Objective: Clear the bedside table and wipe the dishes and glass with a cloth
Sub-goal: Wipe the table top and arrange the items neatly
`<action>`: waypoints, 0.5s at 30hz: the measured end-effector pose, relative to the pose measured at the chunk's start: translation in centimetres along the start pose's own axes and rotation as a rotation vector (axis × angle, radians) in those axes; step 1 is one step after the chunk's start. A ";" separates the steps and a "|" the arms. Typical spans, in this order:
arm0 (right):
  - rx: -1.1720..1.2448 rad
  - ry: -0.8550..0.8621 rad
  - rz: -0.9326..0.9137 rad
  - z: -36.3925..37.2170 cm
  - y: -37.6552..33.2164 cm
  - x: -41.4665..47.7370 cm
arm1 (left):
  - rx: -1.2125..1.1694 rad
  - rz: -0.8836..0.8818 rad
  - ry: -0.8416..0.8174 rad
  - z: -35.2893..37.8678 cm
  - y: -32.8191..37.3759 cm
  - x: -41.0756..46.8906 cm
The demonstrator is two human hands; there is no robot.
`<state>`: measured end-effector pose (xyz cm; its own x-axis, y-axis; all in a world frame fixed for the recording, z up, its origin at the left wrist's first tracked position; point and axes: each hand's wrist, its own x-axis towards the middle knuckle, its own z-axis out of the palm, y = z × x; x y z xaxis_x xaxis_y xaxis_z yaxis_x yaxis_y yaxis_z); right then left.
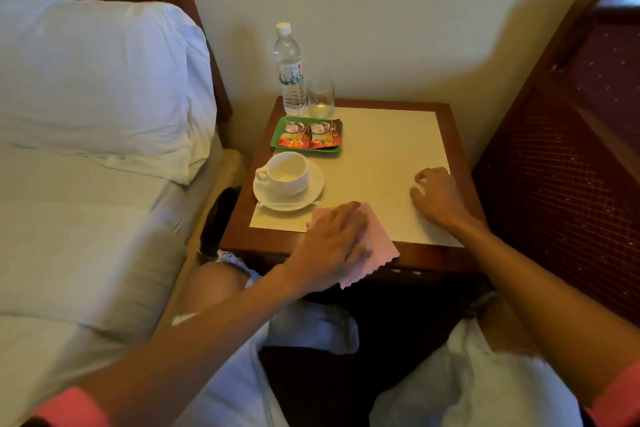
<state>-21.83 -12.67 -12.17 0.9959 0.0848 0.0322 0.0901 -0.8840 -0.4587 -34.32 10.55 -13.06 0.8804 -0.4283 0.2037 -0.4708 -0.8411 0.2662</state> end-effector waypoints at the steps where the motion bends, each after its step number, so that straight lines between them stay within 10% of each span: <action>1: -0.044 0.015 -0.003 -0.3 1.2 -0.3 | 0.060 -0.040 -0.048 1.1 0.9 0.2; 9: -0.064 0.094 0.125 -0.5 6.8 -1.8 | 0.119 0.076 -0.245 4.3 4.1 7.2; 15: 0.212 0.201 0.100 -0.4 7.6 -1.3 | 0.088 -0.247 -0.169 5.0 3.9 13.7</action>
<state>-22.45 -19.65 -15.31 0.9837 -0.1096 0.1428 0.0080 -0.7658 -0.6430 -23.80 -0.26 -13.98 0.9681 -0.2500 -0.0183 -0.2412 -0.9487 0.2045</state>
